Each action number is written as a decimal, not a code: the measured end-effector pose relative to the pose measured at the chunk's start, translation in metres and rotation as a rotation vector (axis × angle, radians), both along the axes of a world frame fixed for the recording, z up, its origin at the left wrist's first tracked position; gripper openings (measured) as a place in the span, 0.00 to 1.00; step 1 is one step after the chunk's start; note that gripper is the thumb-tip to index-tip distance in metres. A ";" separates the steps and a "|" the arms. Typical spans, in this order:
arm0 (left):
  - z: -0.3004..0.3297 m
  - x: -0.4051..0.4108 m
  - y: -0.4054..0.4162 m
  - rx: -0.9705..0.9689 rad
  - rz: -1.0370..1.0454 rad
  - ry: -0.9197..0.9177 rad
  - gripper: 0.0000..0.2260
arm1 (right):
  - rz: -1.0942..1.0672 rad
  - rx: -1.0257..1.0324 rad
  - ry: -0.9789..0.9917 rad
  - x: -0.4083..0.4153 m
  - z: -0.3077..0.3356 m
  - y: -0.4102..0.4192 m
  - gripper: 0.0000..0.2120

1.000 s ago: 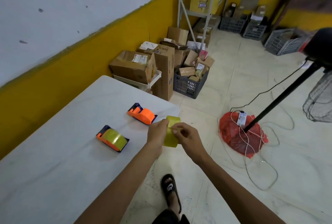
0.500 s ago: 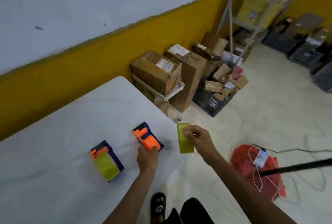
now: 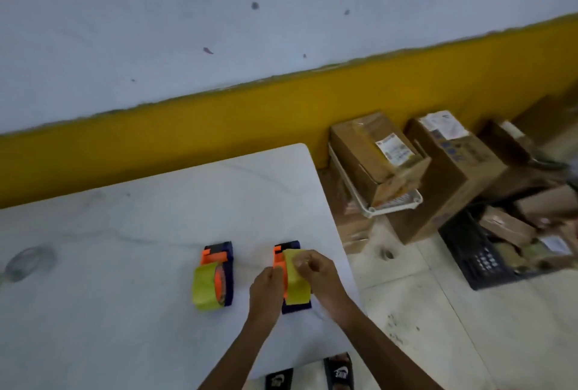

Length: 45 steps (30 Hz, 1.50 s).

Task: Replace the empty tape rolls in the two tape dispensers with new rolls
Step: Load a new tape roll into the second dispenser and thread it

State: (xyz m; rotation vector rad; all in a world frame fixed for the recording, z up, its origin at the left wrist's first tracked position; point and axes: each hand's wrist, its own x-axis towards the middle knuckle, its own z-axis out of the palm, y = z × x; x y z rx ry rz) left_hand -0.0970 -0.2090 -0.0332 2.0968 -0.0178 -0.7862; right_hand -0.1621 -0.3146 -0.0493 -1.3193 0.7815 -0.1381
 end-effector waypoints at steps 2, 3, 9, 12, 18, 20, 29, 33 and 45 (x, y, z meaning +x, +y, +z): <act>-0.003 -0.004 0.003 0.007 -0.007 0.006 0.13 | 0.059 -0.004 0.010 0.003 -0.008 -0.001 0.04; -0.007 -0.007 0.006 -0.010 -0.036 0.021 0.12 | 0.087 -0.018 0.020 0.004 -0.011 -0.002 0.05; -0.019 -0.015 0.020 -0.068 -0.174 0.117 0.16 | 0.111 0.165 0.046 0.012 -0.011 0.002 0.06; -0.021 -0.016 0.021 -0.041 -0.160 0.039 0.23 | 0.011 0.338 0.163 0.022 -0.009 0.006 0.04; -0.023 -0.008 0.024 0.078 -0.318 -0.144 0.19 | 0.147 -0.330 0.210 0.041 0.003 -0.026 0.09; -0.024 -0.007 0.023 0.096 -0.331 -0.162 0.19 | 0.295 -0.476 0.144 0.048 0.007 -0.044 0.05; -0.024 0.003 0.026 0.103 -0.369 -0.137 0.22 | 0.875 -0.432 0.279 0.066 0.018 -0.055 0.20; -0.024 0.009 0.026 0.103 -0.358 -0.120 0.27 | 1.095 -0.669 0.285 0.067 0.022 -0.050 0.26; -0.020 0.028 0.023 0.372 -0.497 -0.228 0.32 | 0.953 -0.988 0.431 0.080 -0.006 -0.050 0.12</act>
